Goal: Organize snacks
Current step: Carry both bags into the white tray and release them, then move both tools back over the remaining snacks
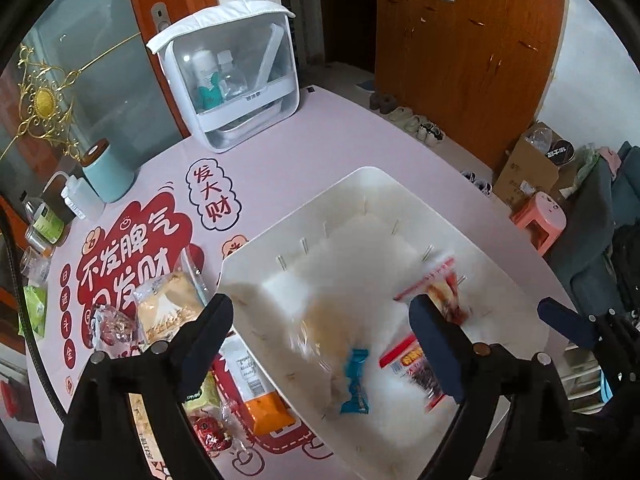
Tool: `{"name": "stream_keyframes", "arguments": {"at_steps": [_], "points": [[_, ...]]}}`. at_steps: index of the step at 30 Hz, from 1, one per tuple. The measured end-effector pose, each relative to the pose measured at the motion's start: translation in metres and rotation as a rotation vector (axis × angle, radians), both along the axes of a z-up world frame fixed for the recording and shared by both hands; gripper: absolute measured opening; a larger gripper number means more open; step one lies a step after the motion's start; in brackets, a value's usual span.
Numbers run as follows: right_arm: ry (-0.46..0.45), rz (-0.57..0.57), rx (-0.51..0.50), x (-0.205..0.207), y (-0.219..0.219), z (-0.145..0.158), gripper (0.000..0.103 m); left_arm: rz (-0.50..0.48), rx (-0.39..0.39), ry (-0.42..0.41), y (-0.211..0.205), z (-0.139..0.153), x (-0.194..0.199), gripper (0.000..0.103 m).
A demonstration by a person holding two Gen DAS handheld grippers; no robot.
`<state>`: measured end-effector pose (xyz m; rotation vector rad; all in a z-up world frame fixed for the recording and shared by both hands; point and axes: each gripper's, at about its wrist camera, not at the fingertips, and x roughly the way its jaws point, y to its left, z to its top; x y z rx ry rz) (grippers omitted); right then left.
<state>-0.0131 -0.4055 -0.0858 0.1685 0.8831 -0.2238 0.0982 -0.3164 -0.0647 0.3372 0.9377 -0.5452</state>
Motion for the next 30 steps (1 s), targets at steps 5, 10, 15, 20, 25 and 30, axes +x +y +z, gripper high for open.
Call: {"name": "stream_keyframes", "arguments": {"at_steps": [5,10,15,20,25,30], "points": [[-0.006,0.010,0.011,-0.005,0.007,0.003,0.060,0.014,0.001,0.000,0.012,0.004,-0.004,0.089],[-0.020,0.006,0.024,-0.012,0.018,0.008,0.060,0.021,-0.001,-0.007,0.028,0.011,-0.015,0.089],[-0.032,-0.002,0.027,-0.018,0.033,0.013,0.060,0.054,-0.053,-0.045,0.057,0.023,-0.030,0.089],[-0.043,-0.005,0.047,-0.022,0.048,0.019,0.060,0.055,-0.067,-0.116,0.091,0.040,-0.047,0.089],[-0.060,0.017,0.043,-0.020,0.077,0.029,0.060,0.062,-0.082,-0.133,0.134,0.056,-0.058,0.089],[-0.072,0.062,0.024,-0.010,0.108,0.043,0.060,0.077,-0.092,-0.125,0.185,0.066,-0.060,0.089]]}}
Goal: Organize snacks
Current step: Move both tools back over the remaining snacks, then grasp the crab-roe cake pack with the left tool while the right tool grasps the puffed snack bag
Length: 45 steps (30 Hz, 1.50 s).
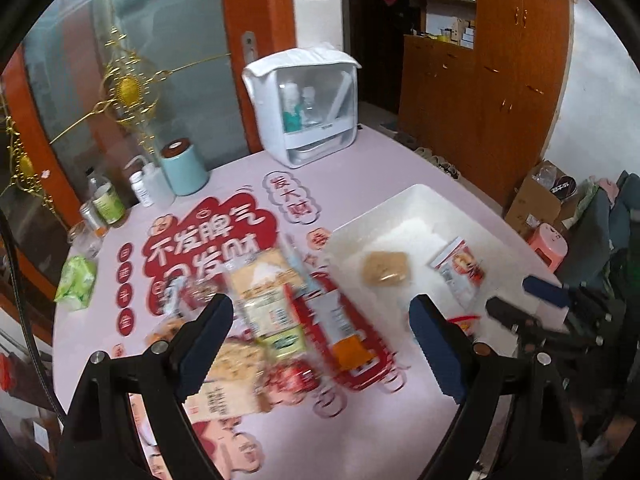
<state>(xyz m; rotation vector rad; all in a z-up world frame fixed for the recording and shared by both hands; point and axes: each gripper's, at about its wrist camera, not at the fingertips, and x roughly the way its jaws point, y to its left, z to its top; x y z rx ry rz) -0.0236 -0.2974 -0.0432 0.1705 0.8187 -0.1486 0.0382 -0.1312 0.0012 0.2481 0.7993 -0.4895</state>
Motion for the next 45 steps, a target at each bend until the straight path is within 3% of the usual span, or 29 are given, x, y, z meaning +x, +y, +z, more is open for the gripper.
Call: {"name": "stream_keyframes", "arguments": {"at_steps": [9,16,23,27,31,36,42,45], "points": [[-0.005,0.123,-0.043,0.034,0.059,0.022,0.060,0.086,0.081,-0.002,0.109,0.010,0.015,0.089],[-0.002,0.239,-0.085,0.078,0.110,0.033,0.060,0.104,0.143,-0.009,0.160,0.011,0.045,0.089],[0.068,0.376,-0.052,0.122,0.150,0.000,0.060,0.042,0.209,-0.033,0.180,0.001,0.093,0.089],[0.159,0.455,-0.081,0.145,0.175,-0.043,0.072,-0.058,0.248,0.015,0.176,-0.034,0.119,0.089],[0.230,0.524,-0.113,0.157,0.197,-0.084,0.073,-0.156,0.315,0.076,0.167,-0.085,0.137,0.089],[0.326,0.619,-0.124,0.167,0.214,-0.130,0.076,-0.210,0.343,0.180,0.164,-0.142,0.160,0.089],[0.410,0.680,-0.185,0.180,0.225,-0.167,0.076,-0.275,0.380,0.257,0.161,-0.183,0.175,0.089],[0.452,0.685,-0.108,0.187,0.222,-0.177,0.076,-0.313,0.396,0.295,0.160,-0.197,0.182,0.089]]}}
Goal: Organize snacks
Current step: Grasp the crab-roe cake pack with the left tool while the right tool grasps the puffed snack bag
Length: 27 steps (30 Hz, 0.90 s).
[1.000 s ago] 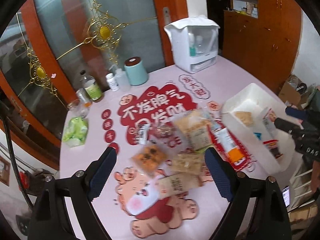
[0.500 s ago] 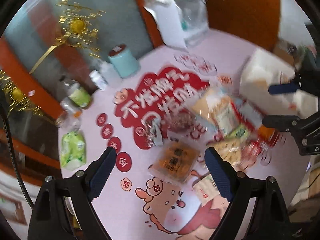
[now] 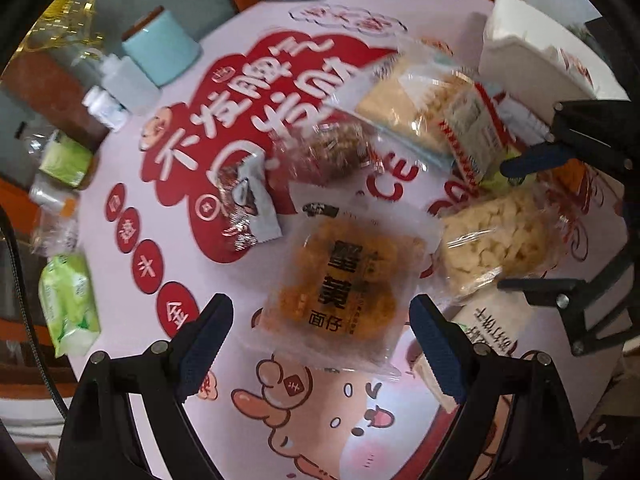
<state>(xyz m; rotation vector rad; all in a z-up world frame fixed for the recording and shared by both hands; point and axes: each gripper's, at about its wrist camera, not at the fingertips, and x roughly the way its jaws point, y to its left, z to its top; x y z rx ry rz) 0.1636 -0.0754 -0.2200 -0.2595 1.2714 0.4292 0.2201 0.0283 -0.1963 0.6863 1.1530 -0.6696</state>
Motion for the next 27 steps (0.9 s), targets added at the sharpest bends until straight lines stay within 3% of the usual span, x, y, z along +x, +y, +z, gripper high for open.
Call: {"name": "stream_keyframes", "arguments": {"at_steps": [4,11,19,22,26,27], "points": [[0.030,-0.014,0.039,0.003,-0.002,-0.006,0.077,-0.021,0.008,0.048,-0.002,-0.016,0.010,0.089],[0.027,-0.015,0.037,0.000,-0.001,-0.007,0.076,-0.026,-0.060,0.177,-0.005,-0.026,0.022,0.089],[0.013,-0.014,0.032,-0.003,0.000,-0.008,0.077,-0.037,-0.076,0.227,-0.005,-0.030,0.029,0.090],[0.005,-0.013,0.026,-0.004,0.001,-0.008,0.077,-0.041,-0.044,0.240,-0.008,-0.039,0.028,0.093],[-0.007,-0.015,0.023,-0.005,0.002,-0.008,0.076,-0.067,0.050,0.182,-0.017,-0.053,0.018,0.093],[-0.011,-0.015,0.022,-0.007,0.002,-0.006,0.072,-0.071,0.075,0.166,-0.019,-0.057,0.016,0.093]]}}
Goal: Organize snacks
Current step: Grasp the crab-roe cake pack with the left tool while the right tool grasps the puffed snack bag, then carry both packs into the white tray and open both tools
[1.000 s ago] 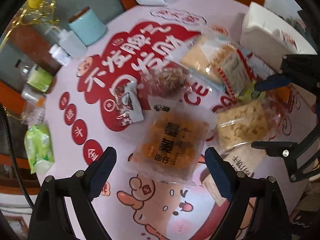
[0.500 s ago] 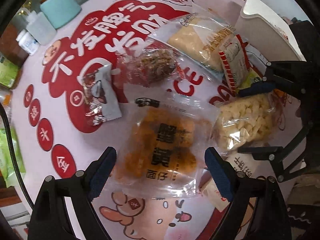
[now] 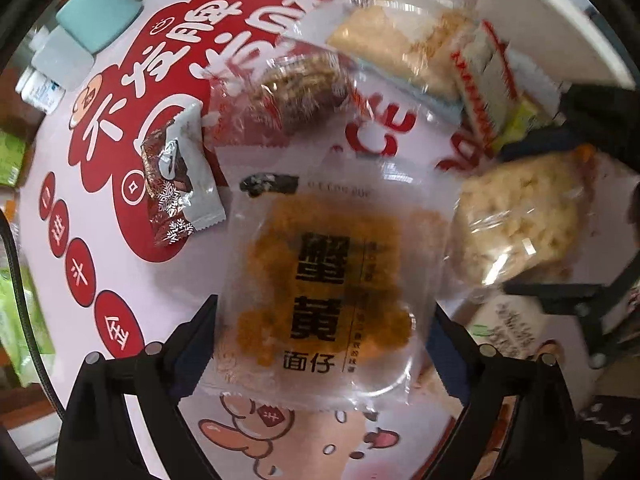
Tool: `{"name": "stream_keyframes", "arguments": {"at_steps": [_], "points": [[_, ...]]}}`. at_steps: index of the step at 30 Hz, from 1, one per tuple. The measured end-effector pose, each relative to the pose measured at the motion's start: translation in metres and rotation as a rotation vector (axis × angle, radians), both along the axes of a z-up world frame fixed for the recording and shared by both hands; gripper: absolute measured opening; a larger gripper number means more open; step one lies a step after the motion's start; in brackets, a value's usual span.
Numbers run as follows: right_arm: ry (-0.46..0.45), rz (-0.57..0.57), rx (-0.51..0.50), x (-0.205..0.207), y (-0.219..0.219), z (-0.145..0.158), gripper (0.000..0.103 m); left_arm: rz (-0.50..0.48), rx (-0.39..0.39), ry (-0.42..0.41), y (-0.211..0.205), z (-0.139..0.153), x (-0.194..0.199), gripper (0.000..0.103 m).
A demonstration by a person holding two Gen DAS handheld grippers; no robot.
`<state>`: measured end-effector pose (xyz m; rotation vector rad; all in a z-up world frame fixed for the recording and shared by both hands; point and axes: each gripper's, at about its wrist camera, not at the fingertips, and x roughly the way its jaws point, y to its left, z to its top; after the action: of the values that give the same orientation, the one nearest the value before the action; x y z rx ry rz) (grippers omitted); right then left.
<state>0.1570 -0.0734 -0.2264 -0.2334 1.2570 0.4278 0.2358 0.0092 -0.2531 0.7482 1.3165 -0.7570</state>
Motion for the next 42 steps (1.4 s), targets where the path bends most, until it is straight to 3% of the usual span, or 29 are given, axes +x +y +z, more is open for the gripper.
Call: {"name": "stream_keyframes", "arguments": {"at_steps": [3,7,13,21,25,29,35,42], "points": [[-0.008,-0.009,0.004,-0.002,0.001,0.004,0.064,0.022,-0.001,-0.009,-0.001,0.000,0.000,0.093],[-0.052,-0.038,0.003,-0.008,0.002,0.015,0.063,0.077,-0.015,-0.010,0.002,0.005,0.005,0.081],[-0.130,-0.122,0.072,-0.030,-0.011,0.053,0.062,0.182,-0.032,-0.046,0.022,0.024,0.000,0.078],[-0.251,-0.282,0.161,-0.084,-0.039,0.107,0.062,0.318,-0.182,-0.110,0.038,0.096,-0.042,0.078],[-0.319,-0.362,0.153,-0.112,-0.062,0.131,0.062,0.356,-0.268,-0.132,0.036,0.129,-0.069,0.078],[-0.370,-0.453,0.153,-0.130,-0.096,0.150,0.063,0.373,-0.363,-0.125,0.012,0.157,-0.099,0.078],[-0.443,-0.646,0.143,-0.161,-0.165,0.173,0.063,0.325,-0.437,-0.187,-0.046,0.193,-0.137,0.078],[-0.430,-0.799,0.107,-0.180,-0.246,0.171,0.063,0.251,-0.494,-0.204,-0.142,0.214,-0.158,0.079]]}}
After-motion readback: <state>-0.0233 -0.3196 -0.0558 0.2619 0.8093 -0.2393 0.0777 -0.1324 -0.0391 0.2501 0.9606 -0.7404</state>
